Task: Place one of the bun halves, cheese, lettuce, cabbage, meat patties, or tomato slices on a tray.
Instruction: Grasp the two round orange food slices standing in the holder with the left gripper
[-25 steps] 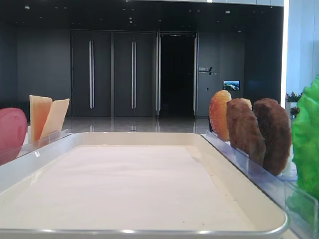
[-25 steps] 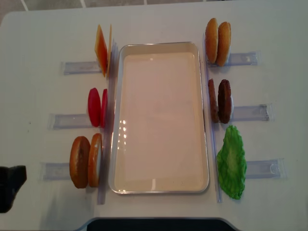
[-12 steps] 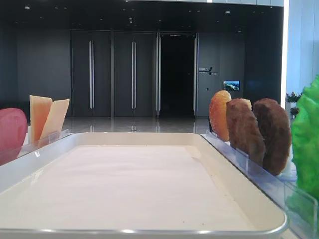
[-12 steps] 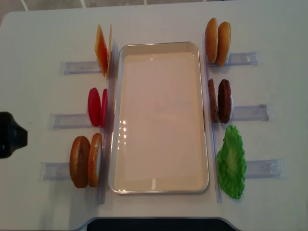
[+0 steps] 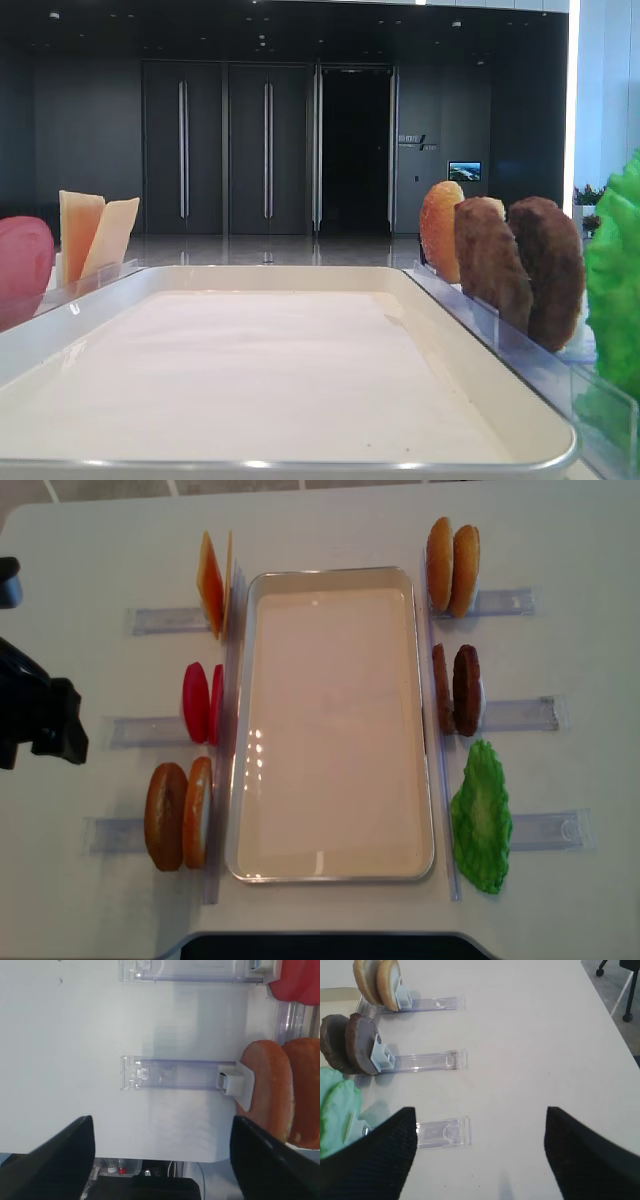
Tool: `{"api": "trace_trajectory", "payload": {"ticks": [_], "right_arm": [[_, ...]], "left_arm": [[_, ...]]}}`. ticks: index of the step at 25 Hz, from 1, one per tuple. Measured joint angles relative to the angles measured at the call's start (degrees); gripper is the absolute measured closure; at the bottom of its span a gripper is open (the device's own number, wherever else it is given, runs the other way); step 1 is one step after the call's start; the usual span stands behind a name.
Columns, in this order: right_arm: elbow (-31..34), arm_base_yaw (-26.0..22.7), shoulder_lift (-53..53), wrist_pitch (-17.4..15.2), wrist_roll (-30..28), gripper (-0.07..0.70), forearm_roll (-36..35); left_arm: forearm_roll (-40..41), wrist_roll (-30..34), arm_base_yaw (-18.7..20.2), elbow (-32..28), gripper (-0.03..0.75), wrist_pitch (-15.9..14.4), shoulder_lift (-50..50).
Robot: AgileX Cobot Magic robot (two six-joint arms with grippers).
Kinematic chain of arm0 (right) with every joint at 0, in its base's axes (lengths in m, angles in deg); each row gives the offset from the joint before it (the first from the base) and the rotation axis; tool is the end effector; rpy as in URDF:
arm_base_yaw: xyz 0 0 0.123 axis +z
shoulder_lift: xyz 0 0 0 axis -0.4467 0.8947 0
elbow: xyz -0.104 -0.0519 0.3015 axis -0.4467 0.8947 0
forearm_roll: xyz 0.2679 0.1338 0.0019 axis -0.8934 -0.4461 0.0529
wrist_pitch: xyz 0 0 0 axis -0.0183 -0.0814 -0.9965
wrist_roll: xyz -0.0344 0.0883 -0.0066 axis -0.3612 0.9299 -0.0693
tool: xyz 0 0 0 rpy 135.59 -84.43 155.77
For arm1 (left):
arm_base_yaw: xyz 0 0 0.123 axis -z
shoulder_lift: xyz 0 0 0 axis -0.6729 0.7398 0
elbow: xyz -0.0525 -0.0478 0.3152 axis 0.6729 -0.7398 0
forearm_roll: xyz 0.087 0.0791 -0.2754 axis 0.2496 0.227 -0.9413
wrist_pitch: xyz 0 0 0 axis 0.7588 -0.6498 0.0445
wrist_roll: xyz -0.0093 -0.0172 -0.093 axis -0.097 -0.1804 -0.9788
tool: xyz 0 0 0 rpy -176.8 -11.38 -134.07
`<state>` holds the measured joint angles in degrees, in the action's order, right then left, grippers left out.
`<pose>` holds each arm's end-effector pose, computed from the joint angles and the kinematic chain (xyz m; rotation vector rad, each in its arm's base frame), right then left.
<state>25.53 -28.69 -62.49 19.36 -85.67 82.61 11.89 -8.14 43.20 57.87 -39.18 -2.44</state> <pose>-0.0017 0.0057 0.2916 -0.0079 2.1139 0.0321 0.2292 0.0030 0.3072 -0.0828 2.9652 0.0945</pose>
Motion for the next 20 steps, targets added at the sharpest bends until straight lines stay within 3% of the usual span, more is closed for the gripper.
{"api": "trace_trajectory", "payload": {"ticks": [8, 20], "right_arm": [[0.0, 0.0, 0.0, 0.0, 0.0, 0.098, 0.0], [0.0, 0.0, 0.0, 0.0, 0.0, 0.099, 0.0]], "left_arm": [[0.06, -1.34, 1.01, 0.06, 0.073, 1.8, 3.08], [0.36, -15.1, 17.38, 0.06, 0.073, 2.64, 3.18]]}}
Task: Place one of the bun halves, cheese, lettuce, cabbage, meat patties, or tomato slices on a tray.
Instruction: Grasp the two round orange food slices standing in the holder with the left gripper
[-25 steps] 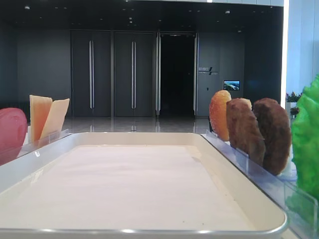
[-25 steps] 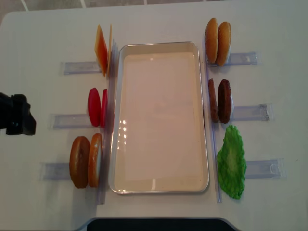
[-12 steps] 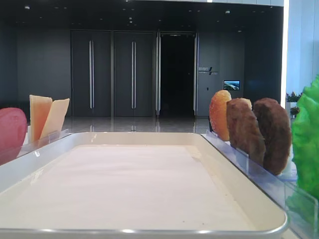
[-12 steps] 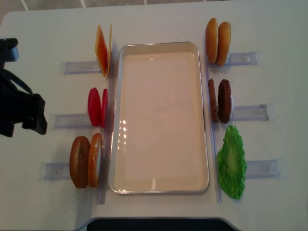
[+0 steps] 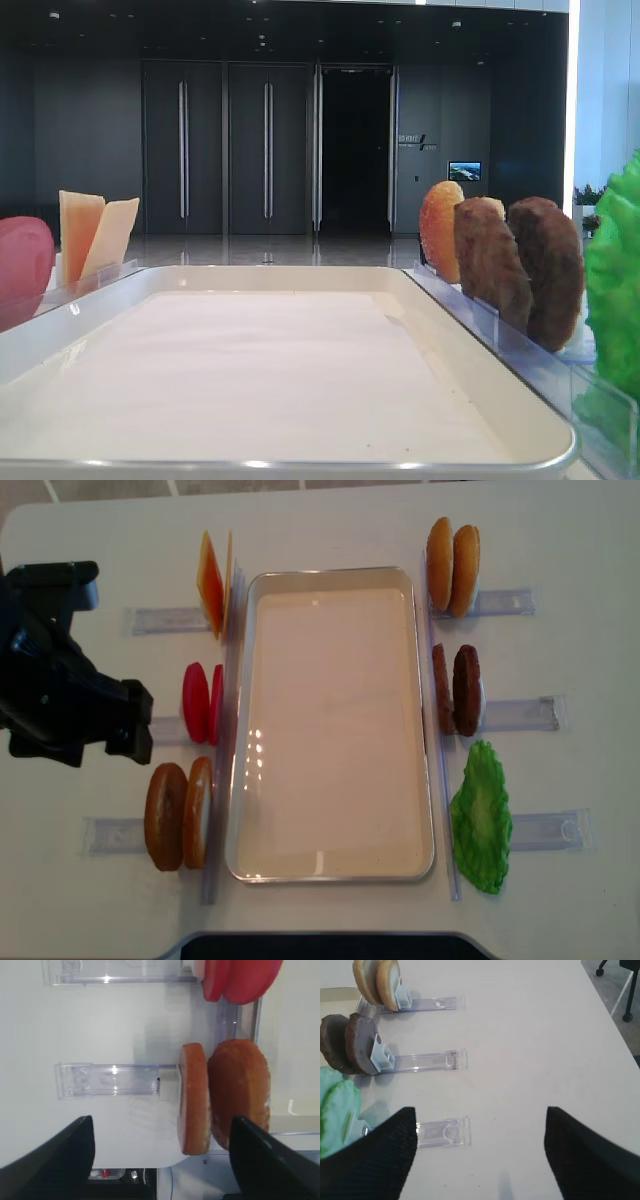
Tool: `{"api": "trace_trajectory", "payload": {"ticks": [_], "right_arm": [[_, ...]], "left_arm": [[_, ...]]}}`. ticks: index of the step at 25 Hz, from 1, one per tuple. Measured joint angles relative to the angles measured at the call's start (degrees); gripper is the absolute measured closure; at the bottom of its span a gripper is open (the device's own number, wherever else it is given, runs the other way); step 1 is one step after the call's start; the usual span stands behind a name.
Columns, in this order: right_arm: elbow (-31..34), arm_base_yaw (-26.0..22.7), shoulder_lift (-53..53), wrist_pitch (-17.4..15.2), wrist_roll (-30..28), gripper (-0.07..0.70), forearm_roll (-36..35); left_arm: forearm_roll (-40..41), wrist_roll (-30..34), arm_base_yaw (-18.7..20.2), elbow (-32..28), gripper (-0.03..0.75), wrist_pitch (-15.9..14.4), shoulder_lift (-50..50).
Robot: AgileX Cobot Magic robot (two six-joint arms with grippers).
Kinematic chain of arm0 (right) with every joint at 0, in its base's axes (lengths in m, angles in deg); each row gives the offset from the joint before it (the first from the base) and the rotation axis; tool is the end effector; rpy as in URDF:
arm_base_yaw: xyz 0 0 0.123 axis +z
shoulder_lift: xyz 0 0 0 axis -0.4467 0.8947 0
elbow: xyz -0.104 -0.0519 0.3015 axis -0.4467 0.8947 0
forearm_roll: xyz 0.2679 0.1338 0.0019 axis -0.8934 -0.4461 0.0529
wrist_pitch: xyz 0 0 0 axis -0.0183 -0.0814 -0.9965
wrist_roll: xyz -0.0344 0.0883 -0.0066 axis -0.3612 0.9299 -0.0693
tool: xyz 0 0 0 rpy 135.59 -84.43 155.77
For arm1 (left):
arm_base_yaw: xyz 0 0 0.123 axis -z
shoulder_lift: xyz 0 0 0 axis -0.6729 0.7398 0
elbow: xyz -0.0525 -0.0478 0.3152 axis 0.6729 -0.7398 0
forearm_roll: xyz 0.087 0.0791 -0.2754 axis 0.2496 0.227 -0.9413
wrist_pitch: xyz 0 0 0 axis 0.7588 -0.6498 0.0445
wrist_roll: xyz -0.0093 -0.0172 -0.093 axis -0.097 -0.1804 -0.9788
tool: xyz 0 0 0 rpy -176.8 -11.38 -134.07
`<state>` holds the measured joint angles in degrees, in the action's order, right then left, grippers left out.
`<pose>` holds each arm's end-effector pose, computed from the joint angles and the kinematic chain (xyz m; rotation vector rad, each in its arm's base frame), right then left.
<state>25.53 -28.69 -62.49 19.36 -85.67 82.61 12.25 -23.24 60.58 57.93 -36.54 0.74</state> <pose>-0.0017 0.0057 0.2916 -0.0079 2.1139 0.0321 0.2335 -0.0697 0.2952 -0.0155 2.9631 0.0295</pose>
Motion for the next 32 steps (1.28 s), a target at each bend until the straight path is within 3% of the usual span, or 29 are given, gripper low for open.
{"api": "trace_trajectory", "payload": {"ticks": [9, 14, 22, 32], "right_arm": [[0.0, 0.0, 0.0, 0.0, 0.0, 0.1, 0.0], [0.0, 0.0, 0.0, 0.0, 0.0, 0.101, 0.0], [0.0, 0.0, 0.0, 0.0, 0.0, 0.101, 0.0], [0.0, 0.0, 0.0, 0.0, 0.0, 0.104, 0.0]], "left_arm": [[2.67, -12.61, 13.04, 0.0, 0.073, 1.06, 1.02], [3.75, -17.65, 18.07, 0.0, 0.073, 2.69, 3.01], [4.74, -21.58, 21.59, 0.0, 0.073, 4.0, 7.48], [4.97, -22.18, 21.59, 0.0, 0.073, 5.38, 12.13]]}}
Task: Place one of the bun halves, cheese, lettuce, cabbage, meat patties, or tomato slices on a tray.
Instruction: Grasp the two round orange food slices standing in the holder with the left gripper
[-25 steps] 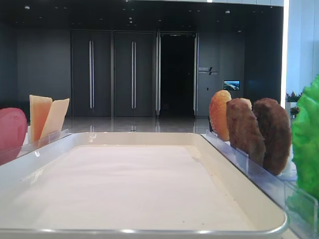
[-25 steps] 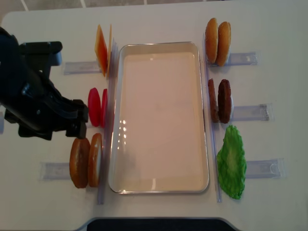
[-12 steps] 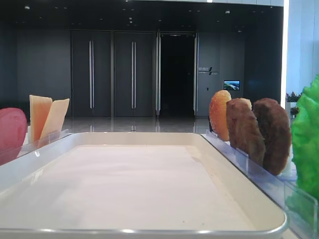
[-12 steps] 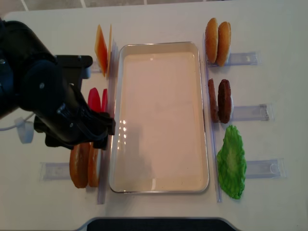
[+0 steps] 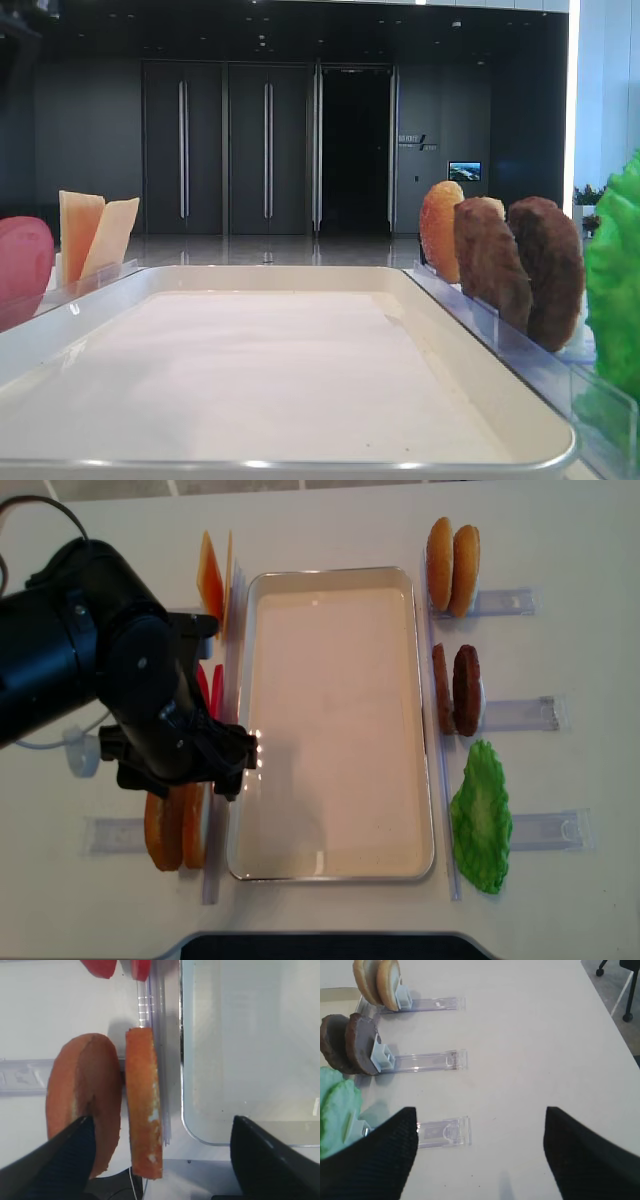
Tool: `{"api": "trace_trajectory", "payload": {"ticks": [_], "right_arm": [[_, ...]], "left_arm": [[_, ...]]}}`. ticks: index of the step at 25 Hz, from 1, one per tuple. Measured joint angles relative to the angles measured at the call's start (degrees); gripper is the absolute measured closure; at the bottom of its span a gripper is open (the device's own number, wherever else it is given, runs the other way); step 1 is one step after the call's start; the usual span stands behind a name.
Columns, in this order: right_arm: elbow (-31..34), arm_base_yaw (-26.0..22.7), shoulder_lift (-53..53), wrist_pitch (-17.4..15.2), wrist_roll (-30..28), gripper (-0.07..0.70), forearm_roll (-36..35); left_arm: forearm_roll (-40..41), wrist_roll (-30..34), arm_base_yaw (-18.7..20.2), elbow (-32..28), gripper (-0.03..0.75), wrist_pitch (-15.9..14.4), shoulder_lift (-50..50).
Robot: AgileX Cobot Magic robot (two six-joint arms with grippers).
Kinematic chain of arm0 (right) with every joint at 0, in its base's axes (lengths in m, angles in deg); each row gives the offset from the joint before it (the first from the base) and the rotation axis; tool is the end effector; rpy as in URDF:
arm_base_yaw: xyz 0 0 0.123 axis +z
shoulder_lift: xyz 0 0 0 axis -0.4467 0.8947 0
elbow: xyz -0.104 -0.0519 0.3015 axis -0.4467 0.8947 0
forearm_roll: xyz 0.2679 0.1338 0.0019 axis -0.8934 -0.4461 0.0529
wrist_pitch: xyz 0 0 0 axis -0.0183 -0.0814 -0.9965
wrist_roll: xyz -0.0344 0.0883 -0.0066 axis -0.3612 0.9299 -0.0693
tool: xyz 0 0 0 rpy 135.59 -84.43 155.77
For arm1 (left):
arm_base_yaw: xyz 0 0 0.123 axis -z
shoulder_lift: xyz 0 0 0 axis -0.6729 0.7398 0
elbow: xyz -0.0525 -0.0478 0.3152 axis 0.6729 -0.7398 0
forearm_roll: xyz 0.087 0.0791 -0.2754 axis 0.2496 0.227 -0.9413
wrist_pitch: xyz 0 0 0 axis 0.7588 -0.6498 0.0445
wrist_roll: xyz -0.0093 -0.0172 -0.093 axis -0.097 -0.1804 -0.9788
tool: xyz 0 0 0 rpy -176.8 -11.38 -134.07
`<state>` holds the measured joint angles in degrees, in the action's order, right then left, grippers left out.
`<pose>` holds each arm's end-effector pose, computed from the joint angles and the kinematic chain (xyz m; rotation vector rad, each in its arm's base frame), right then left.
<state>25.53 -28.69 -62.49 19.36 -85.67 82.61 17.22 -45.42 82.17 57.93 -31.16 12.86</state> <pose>-0.0017 0.0057 0.2916 -0.0079 2.1139 0.0321 0.2266 -0.1710 0.2410 0.0443 3.0063 0.1270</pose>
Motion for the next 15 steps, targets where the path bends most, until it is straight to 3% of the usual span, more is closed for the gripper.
{"api": "trace_trajectory", "payload": {"ticks": [15], "right_arm": [[0.0, 0.0, 0.0, 0.0, 0.0, 0.104, 0.0]], "left_arm": [[0.05, 1.65, 0.0, 0.1, 0.073, 0.04, 6.33]]}}
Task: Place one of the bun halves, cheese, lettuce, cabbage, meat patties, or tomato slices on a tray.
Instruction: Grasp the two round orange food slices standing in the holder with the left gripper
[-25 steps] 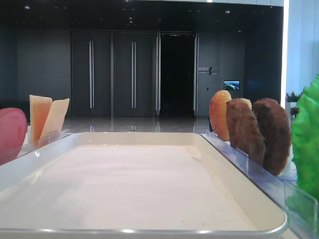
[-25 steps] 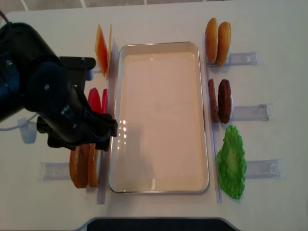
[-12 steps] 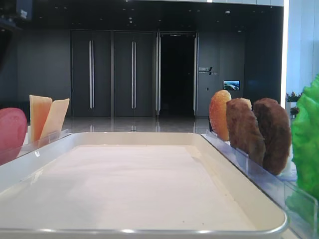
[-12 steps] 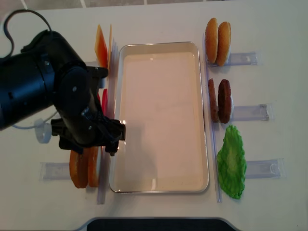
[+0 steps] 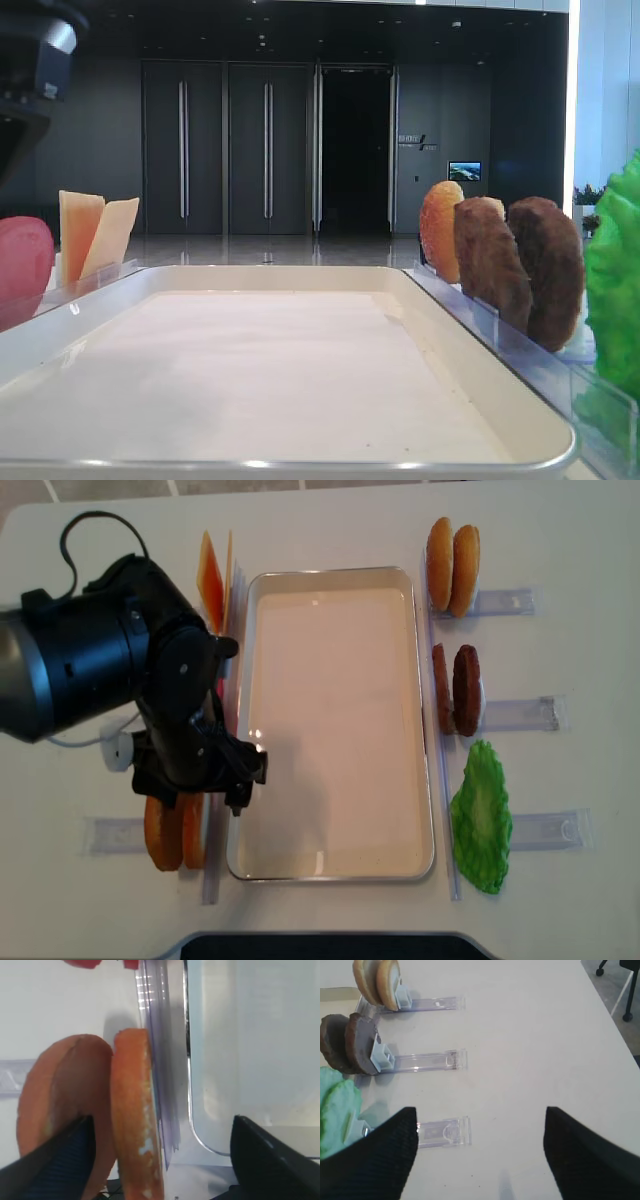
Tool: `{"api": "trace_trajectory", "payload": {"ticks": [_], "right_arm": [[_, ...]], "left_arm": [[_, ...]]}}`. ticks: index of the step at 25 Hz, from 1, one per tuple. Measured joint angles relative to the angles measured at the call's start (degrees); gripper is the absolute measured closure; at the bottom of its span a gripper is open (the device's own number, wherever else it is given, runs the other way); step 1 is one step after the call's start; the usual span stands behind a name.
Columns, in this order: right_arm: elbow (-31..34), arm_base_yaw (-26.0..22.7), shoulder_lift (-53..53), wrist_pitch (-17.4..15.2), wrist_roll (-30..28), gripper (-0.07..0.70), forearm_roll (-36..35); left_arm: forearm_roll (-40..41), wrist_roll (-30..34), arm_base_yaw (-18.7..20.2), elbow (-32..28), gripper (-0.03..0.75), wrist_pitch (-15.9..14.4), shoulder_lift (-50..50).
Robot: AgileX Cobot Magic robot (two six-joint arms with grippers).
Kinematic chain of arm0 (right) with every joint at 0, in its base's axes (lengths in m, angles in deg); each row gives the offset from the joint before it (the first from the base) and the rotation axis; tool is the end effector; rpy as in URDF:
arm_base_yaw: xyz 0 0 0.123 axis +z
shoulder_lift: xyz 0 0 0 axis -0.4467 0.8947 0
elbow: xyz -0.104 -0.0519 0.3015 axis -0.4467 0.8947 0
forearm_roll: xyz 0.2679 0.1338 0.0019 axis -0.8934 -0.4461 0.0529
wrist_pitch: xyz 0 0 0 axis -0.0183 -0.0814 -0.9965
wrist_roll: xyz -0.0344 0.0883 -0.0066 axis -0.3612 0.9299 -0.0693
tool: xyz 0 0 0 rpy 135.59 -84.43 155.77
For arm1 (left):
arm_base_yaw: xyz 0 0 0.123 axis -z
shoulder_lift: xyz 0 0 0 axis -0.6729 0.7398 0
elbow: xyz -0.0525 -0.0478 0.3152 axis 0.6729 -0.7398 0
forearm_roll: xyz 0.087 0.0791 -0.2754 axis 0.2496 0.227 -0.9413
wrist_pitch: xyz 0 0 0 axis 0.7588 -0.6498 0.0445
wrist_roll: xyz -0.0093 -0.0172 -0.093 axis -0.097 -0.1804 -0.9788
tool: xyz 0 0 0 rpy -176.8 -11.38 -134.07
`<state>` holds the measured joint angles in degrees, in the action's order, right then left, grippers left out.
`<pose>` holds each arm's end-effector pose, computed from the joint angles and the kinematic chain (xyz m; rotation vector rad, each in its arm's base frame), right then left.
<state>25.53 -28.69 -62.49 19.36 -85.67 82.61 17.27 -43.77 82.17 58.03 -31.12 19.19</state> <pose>-0.0017 0.0057 0.2916 -0.0079 2.1139 0.0321 0.2357 -0.1785 0.2095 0.1032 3.0841 0.2370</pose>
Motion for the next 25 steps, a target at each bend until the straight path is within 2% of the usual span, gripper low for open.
{"api": "trace_trajectory", "payload": {"ticks": [3, 6, 14, 16, 25], "right_arm": [[0.0, 0.0, 0.0, 0.0, 0.0, 0.104, 0.0], [0.0, 0.0, 0.0, 0.0, 0.0, 0.104, 0.0], [0.0, 0.0, 0.0, 0.0, 0.0, 0.104, 0.0], [0.0, 0.0, 0.0, 0.0, 0.0, 0.104, 0.0], [0.0, 0.0, 0.0, 0.0, 0.0, 0.104, 0.0]], "left_arm": [[0.0, 1.48, 0.0, 0.0, 0.081, -1.14, 0.96], [0.05, 2.28, 0.0, 0.0, 0.143, -1.95, 1.01], [0.58, 3.57, 0.0, 0.06, 0.505, -4.18, 1.01], [0.77, 4.23, 0.0, 0.06, 0.567, -4.54, 1.01], [0.88, 5.77, 0.0, 0.55, 0.575, -6.07, 1.01]]}}
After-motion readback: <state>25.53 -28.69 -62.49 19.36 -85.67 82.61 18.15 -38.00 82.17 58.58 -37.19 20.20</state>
